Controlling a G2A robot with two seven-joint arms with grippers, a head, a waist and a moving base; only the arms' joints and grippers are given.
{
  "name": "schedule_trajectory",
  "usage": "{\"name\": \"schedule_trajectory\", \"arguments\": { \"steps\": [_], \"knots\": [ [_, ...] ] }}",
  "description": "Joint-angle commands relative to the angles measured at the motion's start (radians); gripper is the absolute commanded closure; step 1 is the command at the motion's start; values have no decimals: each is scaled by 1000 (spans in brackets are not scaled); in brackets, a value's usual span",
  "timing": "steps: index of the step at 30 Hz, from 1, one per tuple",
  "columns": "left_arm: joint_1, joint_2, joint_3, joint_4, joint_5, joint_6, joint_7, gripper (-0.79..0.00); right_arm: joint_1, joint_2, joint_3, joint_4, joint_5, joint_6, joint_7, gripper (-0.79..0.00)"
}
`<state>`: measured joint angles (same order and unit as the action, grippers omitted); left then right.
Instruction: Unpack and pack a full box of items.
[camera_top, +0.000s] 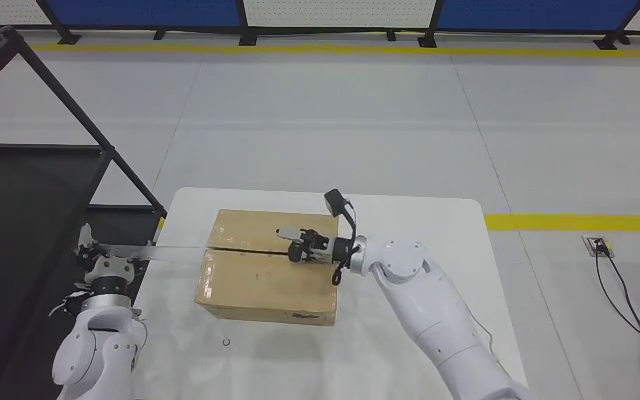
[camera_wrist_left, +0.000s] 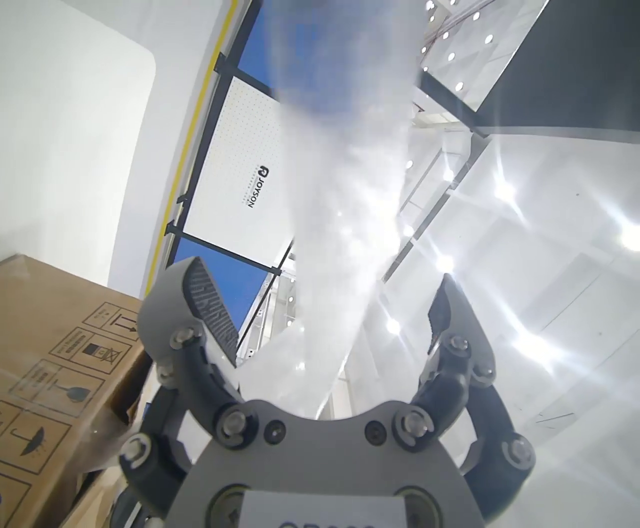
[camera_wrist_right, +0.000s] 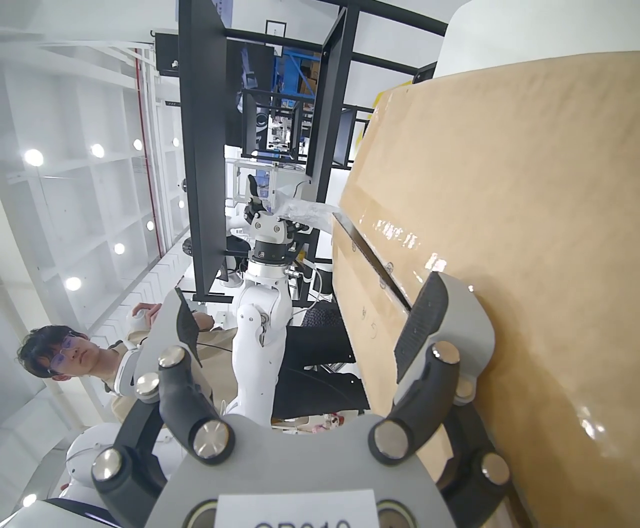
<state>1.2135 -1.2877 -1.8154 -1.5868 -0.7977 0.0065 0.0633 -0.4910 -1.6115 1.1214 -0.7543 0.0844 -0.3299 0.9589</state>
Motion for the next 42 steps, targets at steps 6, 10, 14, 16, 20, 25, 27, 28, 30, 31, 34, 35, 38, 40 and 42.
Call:
{"name": "schedule_trajectory", "arguments": {
  "steps": [6, 10, 14, 16, 20, 25, 27, 28, 30, 31, 34, 35, 38, 40, 42],
  "knots": [
    [0, 1, -19, -25, -13, 16, 19, -785, -50, 21, 24, -91, -15, 29, 3, -785],
    [7, 1, -32, -50, -21, 19, 32, -785, -75, 31, 35, -131, -22, 46, 0, -785],
    [8, 3, -48, -68, -22, 34, 46, -785, -94, 40, 44, -157, -26, 71, -10, -785],
    [6, 4, -55, -74, -21, 41, 56, -785, -98, 43, 46, -162, -24, 89, -12, -785],
    [8, 5, -65, -85, -12, 53, 71, -785, -98, 48, 51, -156, -24, 116, -29, -785],
    [34, 8, -77, -138, 9, 102, 94, -785, -104, 54, 56, -161, -18, 117, -36, -785],
    [45, 8, -80, -158, 11, 107, 104, -785, -109, 58, 61, -168, -18, 115, -34, -785],
    [50, 8, -84, -164, 16, 110, 113, -785, -113, 60, 63, -172, -14, 116, -34, -785],
    [55, 7, -90, -177, 17, 107, 125, -785, -121, 64, 67, -179, -16, 118, -35, -785],
    [56, 7, -93, -179, 14, 110, 132, -785, -125, 66, 69, -183, -15, 120, -36, -785],
    [42, 8, -102, -176, 11, 124, 151, -785, -137, 71, 75, -199, -13, 123, -40, -785],
    [35, 9, -104, -173, 13, 129, 153, -785, -141, 72, 76, -205, -13, 122, -41, -785],
    [15, 11, -98, -172, 26, 140, 151, -785, -150, 78, 80, -218, -13, 126, -41, -785],
    [10, 12, -88, -184, 43, 139, 145, -785, -154, 80, 81, -222, -12, 126, -43, -785],
    [10, 11, -76, -204, 58, 136, 140, -785, -157, 82, 82, -221, -8, 127, -46, -785]
  ]
}}
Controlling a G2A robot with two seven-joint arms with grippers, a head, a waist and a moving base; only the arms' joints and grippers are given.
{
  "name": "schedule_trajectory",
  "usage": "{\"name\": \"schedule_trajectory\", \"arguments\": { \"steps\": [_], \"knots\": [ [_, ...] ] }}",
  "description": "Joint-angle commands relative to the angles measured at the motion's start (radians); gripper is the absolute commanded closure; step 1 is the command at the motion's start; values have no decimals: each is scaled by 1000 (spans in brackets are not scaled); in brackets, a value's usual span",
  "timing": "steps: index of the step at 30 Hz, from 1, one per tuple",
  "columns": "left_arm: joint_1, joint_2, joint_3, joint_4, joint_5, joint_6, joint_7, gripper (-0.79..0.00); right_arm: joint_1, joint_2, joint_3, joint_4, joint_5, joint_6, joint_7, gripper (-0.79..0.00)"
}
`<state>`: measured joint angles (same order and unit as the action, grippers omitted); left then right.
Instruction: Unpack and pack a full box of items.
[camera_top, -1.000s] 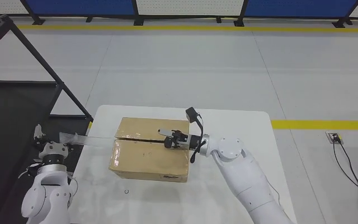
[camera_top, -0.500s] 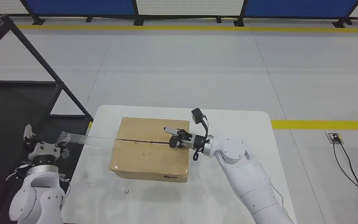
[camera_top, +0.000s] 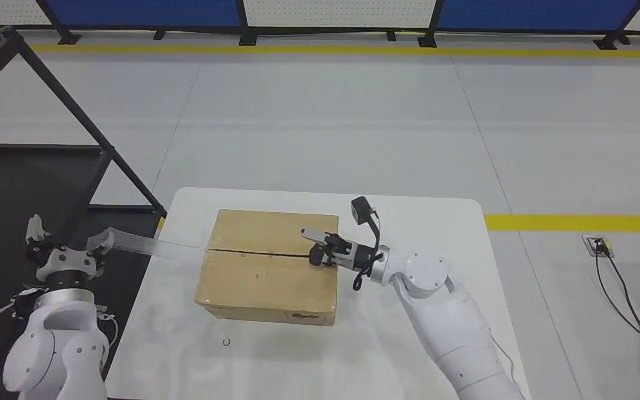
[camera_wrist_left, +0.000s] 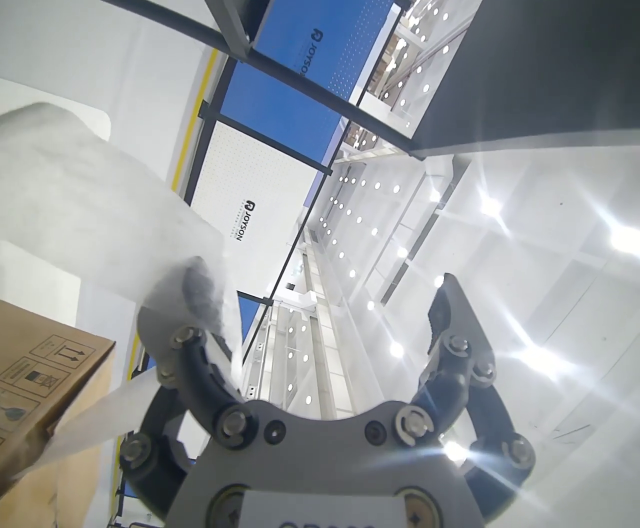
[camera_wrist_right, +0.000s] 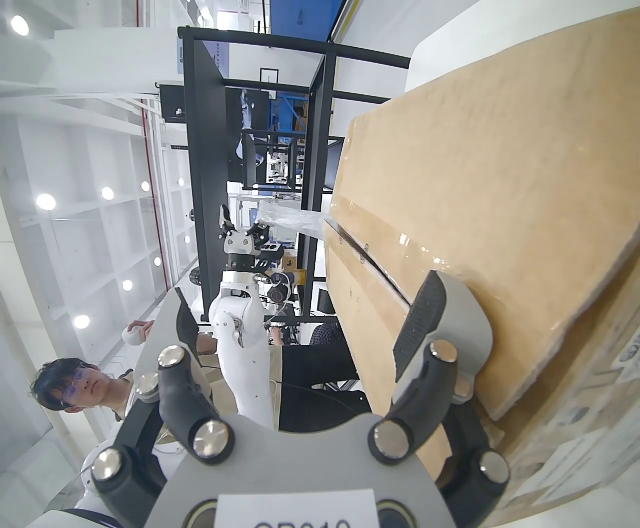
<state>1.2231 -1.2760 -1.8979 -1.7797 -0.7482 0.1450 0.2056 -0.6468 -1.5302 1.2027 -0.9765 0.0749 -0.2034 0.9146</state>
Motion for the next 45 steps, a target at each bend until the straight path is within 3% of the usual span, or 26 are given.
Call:
{"name": "schedule_trajectory", "arguments": {
  "steps": [1, 11, 20, 29, 45],
  "knots": [
    [2, 0, 14, -24, 18, -5, -3, -785, -1, 2, 0, 2, 3, 0, -3, -785],
    [54, -2, 134, -164, 212, -29, -34, -785, -1, 7, -14, 9, 23, -8, -4, -785],
    [91, -11, 302, -234, 389, -50, -42, -785, -8, 13, -22, -3, 41, -32, 8, -785],
    [66, -20, 444, -205, 543, -26, -47, -785, -12, 19, -30, -5, 53, -29, 12, -785],
    [-31, -37, 576, -105, 662, 33, -87, -785, -28, 33, -31, -11, 74, -40, 1, -785]
  ]
}}
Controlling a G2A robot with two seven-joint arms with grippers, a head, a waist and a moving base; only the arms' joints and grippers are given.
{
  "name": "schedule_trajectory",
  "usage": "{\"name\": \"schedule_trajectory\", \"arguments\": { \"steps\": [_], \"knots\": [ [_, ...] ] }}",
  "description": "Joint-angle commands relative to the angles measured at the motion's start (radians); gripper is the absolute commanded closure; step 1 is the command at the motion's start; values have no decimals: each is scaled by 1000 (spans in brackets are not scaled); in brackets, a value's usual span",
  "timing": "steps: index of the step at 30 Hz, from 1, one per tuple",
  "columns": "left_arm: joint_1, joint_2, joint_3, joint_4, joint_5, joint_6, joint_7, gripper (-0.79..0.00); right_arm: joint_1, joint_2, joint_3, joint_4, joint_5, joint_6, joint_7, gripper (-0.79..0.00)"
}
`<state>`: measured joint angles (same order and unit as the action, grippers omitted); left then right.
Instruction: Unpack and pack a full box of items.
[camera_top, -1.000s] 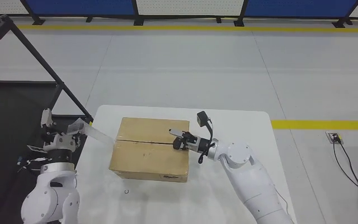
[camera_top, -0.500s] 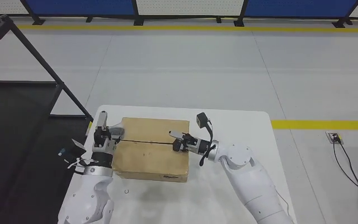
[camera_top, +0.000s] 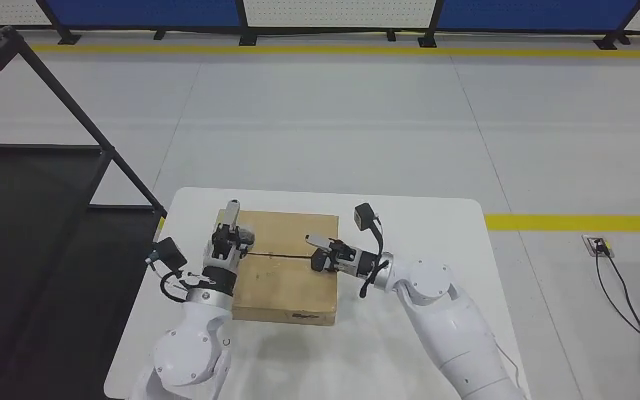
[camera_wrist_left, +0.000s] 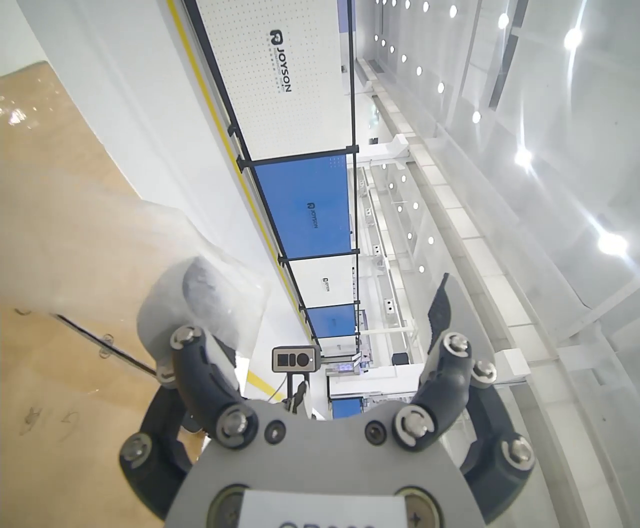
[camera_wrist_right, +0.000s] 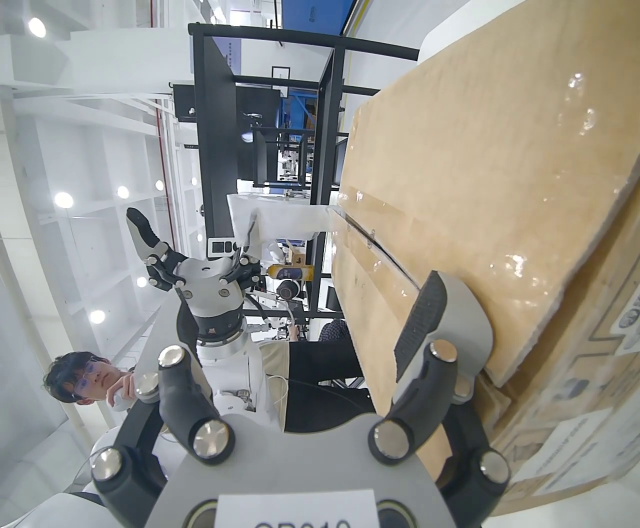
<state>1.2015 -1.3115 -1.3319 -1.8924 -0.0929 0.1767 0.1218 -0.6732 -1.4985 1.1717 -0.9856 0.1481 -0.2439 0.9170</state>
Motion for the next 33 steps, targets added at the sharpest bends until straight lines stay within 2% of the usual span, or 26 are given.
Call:
{"name": "schedule_trajectory", "arguments": {
  "steps": [1, 9, 22, 33],
  "knots": [
    [-18, -2, 19, 14, 18, 0, -8, -785, -3, 2, 1, -4, 1, -1, -1, -785],
    [-49, -9, 72, 42, 96, -28, -42, -785, -15, 10, 5, -15, 8, -8, -7, -785],
    [-98, -21, 123, 108, 166, 4, -92, -785, -22, 22, 15, -23, 27, -37, -16, -785],
    [-109, -33, 164, 126, 206, -6, -104, -785, -74, 43, 58, -91, 24, -83, -63, -785]
  ]
}}
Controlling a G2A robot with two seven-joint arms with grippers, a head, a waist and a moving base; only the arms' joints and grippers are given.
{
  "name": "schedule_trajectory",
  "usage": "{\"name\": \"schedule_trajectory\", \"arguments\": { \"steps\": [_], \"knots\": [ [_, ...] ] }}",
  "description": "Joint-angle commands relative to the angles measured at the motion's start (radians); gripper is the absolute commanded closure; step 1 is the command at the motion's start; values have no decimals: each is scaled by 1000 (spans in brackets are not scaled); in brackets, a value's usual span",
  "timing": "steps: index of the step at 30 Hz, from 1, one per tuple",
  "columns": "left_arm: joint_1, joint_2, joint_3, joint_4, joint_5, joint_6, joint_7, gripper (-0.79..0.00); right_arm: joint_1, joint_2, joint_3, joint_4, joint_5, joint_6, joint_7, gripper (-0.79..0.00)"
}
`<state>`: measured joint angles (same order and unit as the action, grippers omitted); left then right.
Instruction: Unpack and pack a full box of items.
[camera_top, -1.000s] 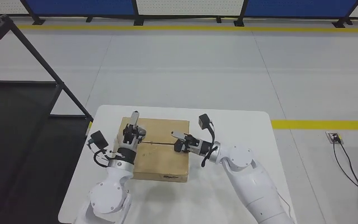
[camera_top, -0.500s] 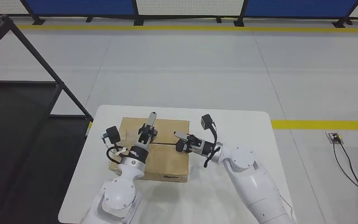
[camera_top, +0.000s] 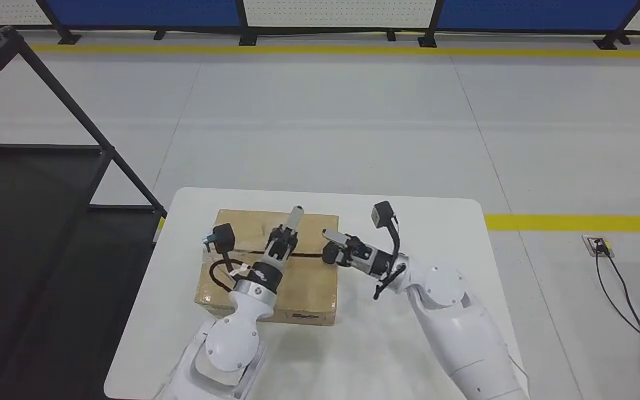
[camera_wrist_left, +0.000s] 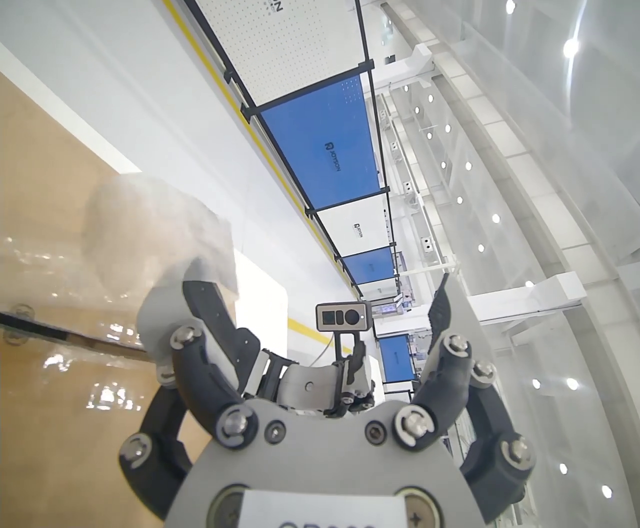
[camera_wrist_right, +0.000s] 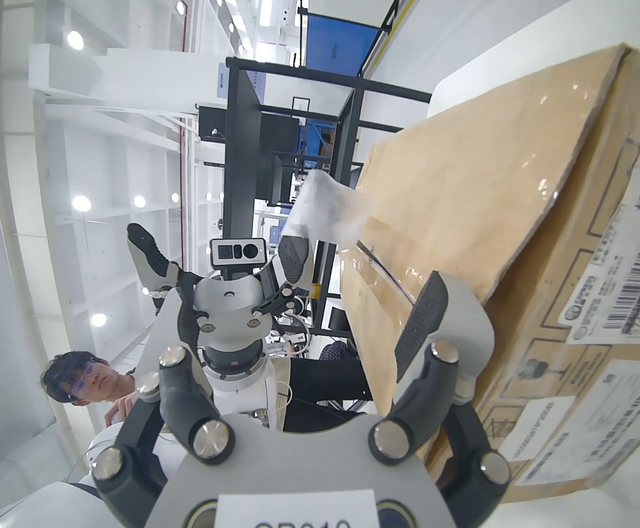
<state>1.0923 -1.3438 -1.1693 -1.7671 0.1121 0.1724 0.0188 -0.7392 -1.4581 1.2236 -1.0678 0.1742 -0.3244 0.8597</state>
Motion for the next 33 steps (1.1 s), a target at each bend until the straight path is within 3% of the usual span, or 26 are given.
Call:
{"name": "schedule_trajectory", "arguments": {
  "steps": [1, 20, 32, 33],
  "knots": [
    [1, -2, 3, 2, 2, -3, -3, -785, -16, 5, 11, -19, -5, -2, -12, -785],
    [33, -15, 5, -22, 9, -43, 4, -785, -48, 23, 4, -76, -33, -24, -38, -785],
    [2, -41, 5, 24, -60, 49, 123, -785, -43, 29, -7, -67, -29, -41, -46, -785],
    [-3, -43, 4, 28, -74, 66, 128, -723, -45, 30, -6, -69, -29, -41, -48, -785]
  ]
}}
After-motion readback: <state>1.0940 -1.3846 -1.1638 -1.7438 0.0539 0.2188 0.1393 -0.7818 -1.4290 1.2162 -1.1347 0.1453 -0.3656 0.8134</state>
